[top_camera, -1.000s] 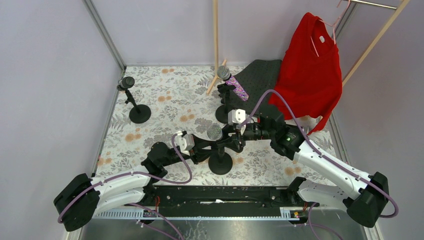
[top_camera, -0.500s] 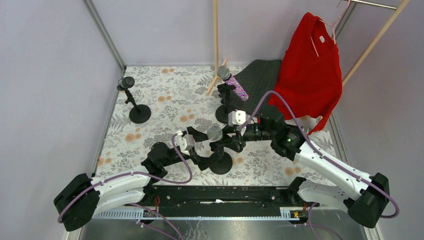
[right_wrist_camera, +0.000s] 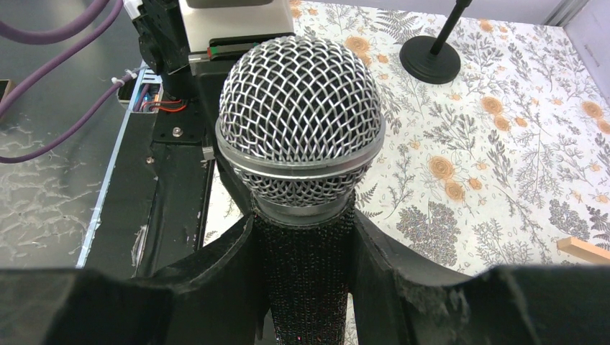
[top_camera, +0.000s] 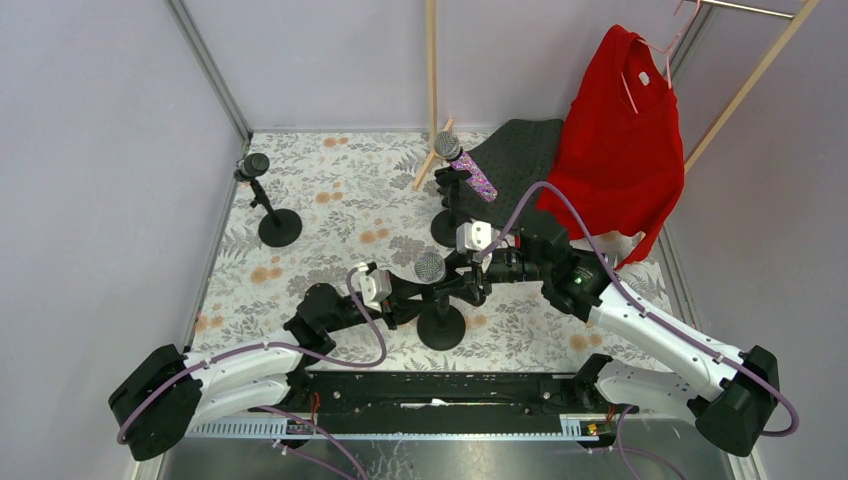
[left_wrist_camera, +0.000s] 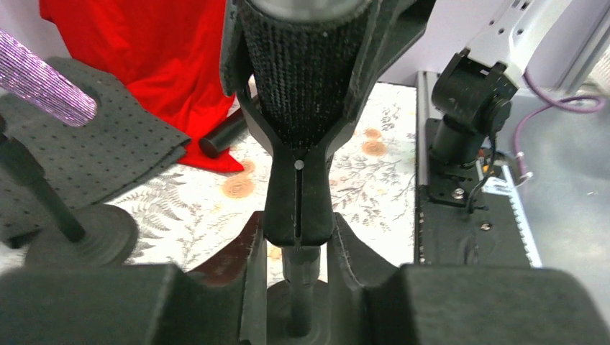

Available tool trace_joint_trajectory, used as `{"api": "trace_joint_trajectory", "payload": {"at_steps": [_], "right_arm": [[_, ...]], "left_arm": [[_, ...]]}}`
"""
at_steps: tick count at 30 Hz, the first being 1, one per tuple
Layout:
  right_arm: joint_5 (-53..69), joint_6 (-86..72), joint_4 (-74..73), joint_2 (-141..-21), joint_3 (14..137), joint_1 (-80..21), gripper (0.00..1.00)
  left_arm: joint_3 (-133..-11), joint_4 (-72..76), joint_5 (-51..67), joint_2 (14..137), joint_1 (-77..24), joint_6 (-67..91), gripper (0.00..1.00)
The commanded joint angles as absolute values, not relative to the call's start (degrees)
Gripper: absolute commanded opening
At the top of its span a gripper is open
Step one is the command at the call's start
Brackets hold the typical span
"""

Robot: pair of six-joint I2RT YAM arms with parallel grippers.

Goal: Attach the microphones to the stand

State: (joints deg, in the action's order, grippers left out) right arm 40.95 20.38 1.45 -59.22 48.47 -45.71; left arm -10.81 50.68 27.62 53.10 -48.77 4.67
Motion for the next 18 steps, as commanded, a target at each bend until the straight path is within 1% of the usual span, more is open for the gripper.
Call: {"api": "trace_joint_trajectory", "payload": {"at_steps": [1,2,10,11,12,14,15,18], "right_arm": [[41.0,20.5,1.8,-58.4,48.2,-46.5,0.00],[41.0,20.5,1.8,-58.6,47.9,-46.5,0.00],[41.2,20.2,3.6,-59.3,45.9,-46.5,0.00],[41.1,20.2,3.7,-59.2,45.9,-46.5,0.00],[41.1,20.2,3.6,-59.0,45.9,-46.4,0.00],[40.9,20.3,3.6,-58.7,46.1,-46.4,0.00],[40.6,20.3,3.6,-58.4,46.1,-46.5,0.01],[40.3,20.3,3.5,-57.8,46.5,-46.5,0.09]], "left_arm": [[-12.9,53.2,29.4,53.3,-48.9,5.0,0.06],[-12.8,53.2,29.4,53.2,-48.9,5.0,0.01],[-12.6,54.4,29.7,53.9,-48.9,5.4,0.00],[-12.6,54.4,29.6,54.0,-48.9,5.5,0.13],[-12.7,54.2,29.2,54.0,-48.9,5.6,0.31],[-12.7,53.7,28.9,53.9,-49.0,5.7,0.48],[-12.7,53.4,28.6,53.7,-48.9,5.6,0.59],[-12.7,52.5,27.9,53.4,-48.9,5.5,0.81]]}}
